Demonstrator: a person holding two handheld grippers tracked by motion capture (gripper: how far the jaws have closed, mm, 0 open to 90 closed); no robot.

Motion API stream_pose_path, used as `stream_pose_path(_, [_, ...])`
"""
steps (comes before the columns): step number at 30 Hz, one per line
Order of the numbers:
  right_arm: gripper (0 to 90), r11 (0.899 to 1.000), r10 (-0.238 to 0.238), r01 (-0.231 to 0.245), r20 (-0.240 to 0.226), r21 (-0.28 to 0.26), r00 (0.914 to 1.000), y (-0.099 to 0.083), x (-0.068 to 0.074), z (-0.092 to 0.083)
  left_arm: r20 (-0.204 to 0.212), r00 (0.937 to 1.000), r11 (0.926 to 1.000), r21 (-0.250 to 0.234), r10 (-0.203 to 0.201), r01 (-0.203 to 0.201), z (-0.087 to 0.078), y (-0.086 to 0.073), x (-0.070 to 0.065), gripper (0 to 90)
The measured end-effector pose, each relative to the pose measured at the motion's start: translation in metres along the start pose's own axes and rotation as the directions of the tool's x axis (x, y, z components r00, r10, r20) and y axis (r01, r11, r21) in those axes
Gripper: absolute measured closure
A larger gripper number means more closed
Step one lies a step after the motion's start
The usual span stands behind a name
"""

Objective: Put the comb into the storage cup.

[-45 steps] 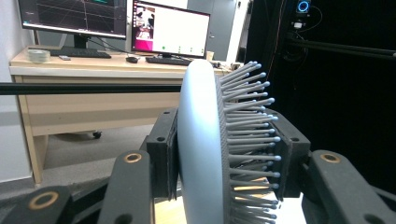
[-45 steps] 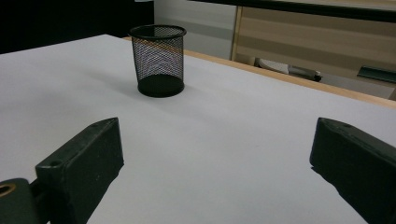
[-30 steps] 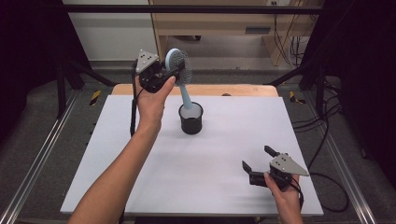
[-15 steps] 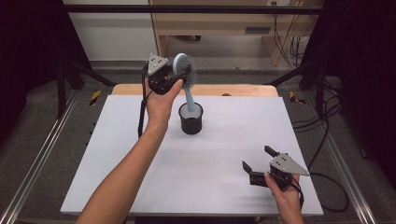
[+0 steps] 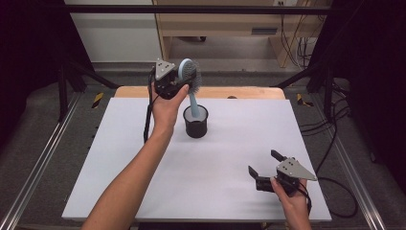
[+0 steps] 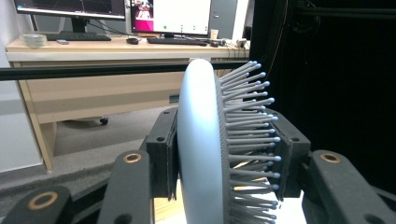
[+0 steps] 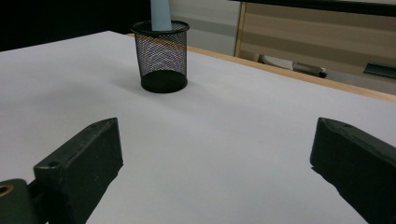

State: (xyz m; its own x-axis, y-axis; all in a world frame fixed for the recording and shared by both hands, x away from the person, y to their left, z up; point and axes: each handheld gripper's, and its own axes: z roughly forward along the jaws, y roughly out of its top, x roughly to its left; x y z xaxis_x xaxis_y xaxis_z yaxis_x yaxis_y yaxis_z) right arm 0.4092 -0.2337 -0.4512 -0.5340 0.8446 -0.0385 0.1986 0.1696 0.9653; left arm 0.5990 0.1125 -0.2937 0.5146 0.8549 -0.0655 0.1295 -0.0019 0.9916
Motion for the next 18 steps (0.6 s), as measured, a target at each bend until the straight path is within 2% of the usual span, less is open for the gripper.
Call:
stream_pose_path(12, [2.7, 1.000, 0.001, -0.001, -0.006, 0.000, 1.0000, 0.000, 0.001, 0.000, -0.001, 0.9998, 0.9996, 0.020, 0.022, -0.022, 0.002, -0.011, -0.002, 51.8])
stream_pose_path(18, [2.7, 1.000, -0.003, 0.003, -0.010, 0.006, 0.9999, 0.000, 0.001, 0.002, 0.000, 0.9998, 0.9994, 0.029, 0.019, -0.019, 0.005, -0.016, -0.004, 51.8])
